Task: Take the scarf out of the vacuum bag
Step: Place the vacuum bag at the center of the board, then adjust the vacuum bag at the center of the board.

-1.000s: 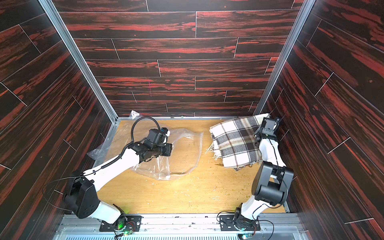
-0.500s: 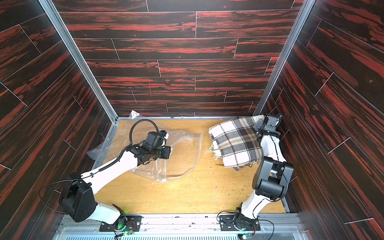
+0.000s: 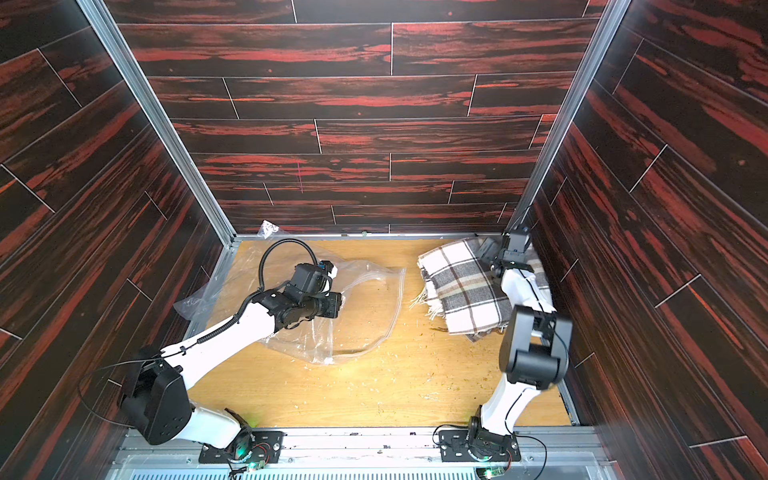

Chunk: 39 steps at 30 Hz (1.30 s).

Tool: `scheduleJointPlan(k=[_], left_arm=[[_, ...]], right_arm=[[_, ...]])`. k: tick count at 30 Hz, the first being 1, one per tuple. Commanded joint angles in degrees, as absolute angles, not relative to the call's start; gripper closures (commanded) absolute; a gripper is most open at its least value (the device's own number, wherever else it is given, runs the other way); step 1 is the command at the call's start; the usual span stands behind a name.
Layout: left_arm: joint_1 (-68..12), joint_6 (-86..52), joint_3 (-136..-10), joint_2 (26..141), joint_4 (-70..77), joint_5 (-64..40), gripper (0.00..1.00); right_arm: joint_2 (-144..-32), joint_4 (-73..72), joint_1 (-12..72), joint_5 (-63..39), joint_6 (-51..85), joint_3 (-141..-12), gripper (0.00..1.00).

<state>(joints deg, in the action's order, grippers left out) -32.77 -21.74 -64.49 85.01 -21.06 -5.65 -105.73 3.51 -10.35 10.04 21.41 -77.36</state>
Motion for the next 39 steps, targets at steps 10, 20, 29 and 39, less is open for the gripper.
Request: scheduleJointPlan(k=[10, 20, 29, 39], left_arm=[[-35.7, -19.36, -59.66, 73.6, -14.36, -4.33, 0.12], [-20.99, -26.09, -67.07, 74.86, -19.8, 9.98, 0.03], [-4.45, -33.26, -70.69, 85.69, -20.99, 8.11, 0.04], [7.59, -39.16, -74.27, 104.35, -19.83, -7.28, 0.07]], right_arm=[[-91.46, 9.68, 2.05, 19.54, 17.48, -75.76, 0.02], [-79.37, 12.48, 17.96, 3.79, 27.8, -69.92, 0.02], [-81.85, 19.69, 31.93, -7.36, 38.94, -72.68, 0.02], [-88.4, 20.14, 37.12, -8.59, 44.61, -73.94, 0.01]])
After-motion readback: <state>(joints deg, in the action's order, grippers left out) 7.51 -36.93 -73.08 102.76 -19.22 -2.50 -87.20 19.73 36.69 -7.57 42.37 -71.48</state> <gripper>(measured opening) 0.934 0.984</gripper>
